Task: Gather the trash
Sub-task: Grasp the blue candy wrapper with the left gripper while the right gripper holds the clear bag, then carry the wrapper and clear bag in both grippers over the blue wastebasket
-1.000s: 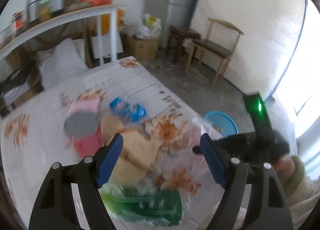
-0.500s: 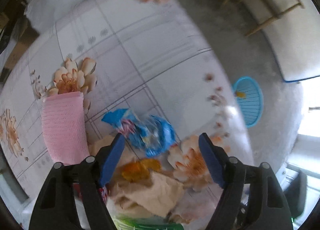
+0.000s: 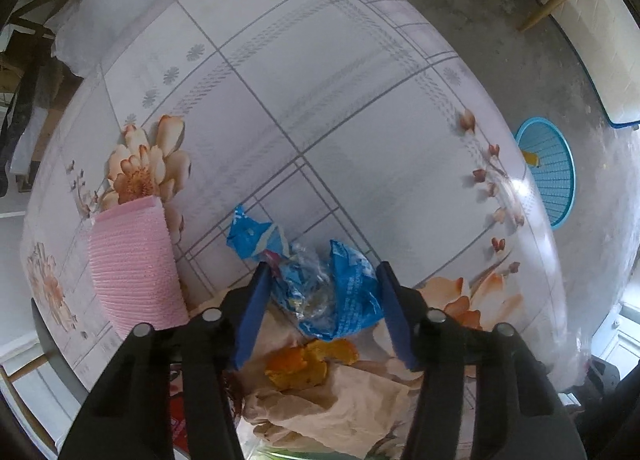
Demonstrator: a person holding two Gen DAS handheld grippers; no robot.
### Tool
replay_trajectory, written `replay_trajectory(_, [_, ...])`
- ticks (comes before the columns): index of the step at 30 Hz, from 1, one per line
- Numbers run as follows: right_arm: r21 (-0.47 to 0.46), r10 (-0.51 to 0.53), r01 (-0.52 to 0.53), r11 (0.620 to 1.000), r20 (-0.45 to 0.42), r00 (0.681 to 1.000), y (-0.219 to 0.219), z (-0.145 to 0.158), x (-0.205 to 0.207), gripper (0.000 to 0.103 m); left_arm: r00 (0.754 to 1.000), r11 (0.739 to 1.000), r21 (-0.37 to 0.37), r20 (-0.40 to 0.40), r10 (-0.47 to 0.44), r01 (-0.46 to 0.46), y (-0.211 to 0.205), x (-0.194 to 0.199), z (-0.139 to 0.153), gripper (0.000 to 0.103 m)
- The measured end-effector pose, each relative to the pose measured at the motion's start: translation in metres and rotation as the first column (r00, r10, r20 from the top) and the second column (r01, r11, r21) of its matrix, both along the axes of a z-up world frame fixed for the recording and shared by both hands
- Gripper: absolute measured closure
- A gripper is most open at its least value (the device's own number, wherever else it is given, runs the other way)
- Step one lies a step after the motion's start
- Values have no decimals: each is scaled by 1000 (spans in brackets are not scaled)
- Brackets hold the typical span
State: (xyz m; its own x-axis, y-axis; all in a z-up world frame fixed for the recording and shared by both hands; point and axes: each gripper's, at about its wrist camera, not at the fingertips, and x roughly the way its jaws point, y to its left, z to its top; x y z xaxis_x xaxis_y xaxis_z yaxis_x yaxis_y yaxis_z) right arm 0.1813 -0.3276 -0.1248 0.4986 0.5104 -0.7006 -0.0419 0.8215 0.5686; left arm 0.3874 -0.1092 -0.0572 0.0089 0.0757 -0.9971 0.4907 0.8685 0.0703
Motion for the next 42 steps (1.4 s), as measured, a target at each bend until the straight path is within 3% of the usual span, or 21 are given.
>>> replay_trajectory(8, [-2,-8,8,1000,8,1000,-3,3,-3,78,998,999,-29,65,-12,14,9,-10,13,72])
replay_trajectory(14, [0,-19,19,1000,15,1000,-6,7,-7,79,993,997,-68,112,-24,32,16,-20,27,78])
replay_trajectory(22, [2,-42,42,999,55,998,-14,25,-21,79,972,982,-184,235,3,41,26,-44,84,80])
replay_trajectory(27, [19,-72,71,997,84,994,-31,38,-29,80,940,950,-306,338,48,61,17,-66,127,80])
replay_trajectory(30, [12,-93,92,996,94,991,-41,45,-34,80,926,914,-397,370,80,80,13,-87,145,80])
replay_trajectory(33, [1,-119,120,993,87,989,-54,50,-38,80,912,881,-459,400,90,114,3,-107,155,80])
replay_trajectory(42, [-53,-232,235,971,60,971,-92,60,-61,80,912,803,-560,406,55,201,-36,-147,154,80])
